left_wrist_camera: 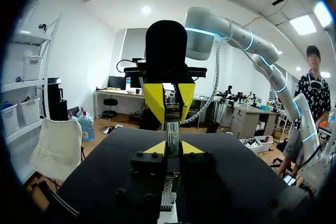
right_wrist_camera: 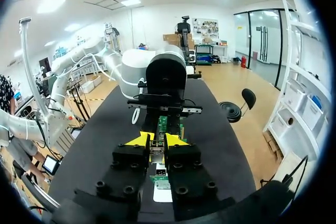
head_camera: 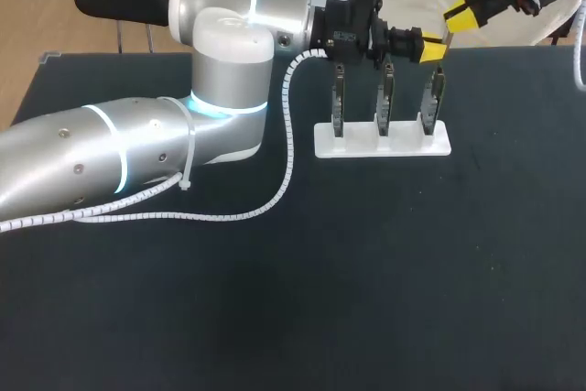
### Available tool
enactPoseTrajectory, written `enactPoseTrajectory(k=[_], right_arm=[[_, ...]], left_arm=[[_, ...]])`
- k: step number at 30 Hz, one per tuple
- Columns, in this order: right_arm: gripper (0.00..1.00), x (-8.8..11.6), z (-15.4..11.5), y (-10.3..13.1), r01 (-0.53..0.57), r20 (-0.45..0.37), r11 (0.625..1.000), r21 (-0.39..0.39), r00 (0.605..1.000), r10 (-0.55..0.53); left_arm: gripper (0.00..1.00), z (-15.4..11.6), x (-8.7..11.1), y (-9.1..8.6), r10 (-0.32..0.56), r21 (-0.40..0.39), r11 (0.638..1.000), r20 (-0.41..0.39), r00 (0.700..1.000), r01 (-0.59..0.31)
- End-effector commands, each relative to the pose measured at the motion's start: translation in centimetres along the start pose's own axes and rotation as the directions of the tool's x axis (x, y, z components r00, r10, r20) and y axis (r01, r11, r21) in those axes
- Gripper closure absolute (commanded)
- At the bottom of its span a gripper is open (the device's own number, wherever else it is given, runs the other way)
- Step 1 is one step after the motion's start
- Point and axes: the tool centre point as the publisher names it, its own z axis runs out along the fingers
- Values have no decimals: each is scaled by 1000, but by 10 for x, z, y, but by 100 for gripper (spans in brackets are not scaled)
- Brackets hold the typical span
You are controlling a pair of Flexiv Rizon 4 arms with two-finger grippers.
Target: Pick up the optical module with the left hand, and insert it into the network port with the right hand.
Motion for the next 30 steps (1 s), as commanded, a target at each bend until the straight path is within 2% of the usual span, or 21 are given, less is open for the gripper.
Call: enactPoseTrajectory(k=[1,2,20,30], right_arm=[[100,0,0,0,3,0,1000,8,1000,-3],[100,0,0,0,4,0,1000,7,1000,-4],[100,-3,1,3,17,4,1000,12,1000,-17],[100,-2,2,7,14,15,1000,21,1000,-14]], left_arm=[[55,1,0,0,1,5,1000,-2,1000,-1],[0,1,0,0,1,5,1000,-2,1000,-1],[0,0,-3,0,19,6,1000,1,1000,-19],[0,-7,-13,-1,75,21,997,-163,984,-73]])
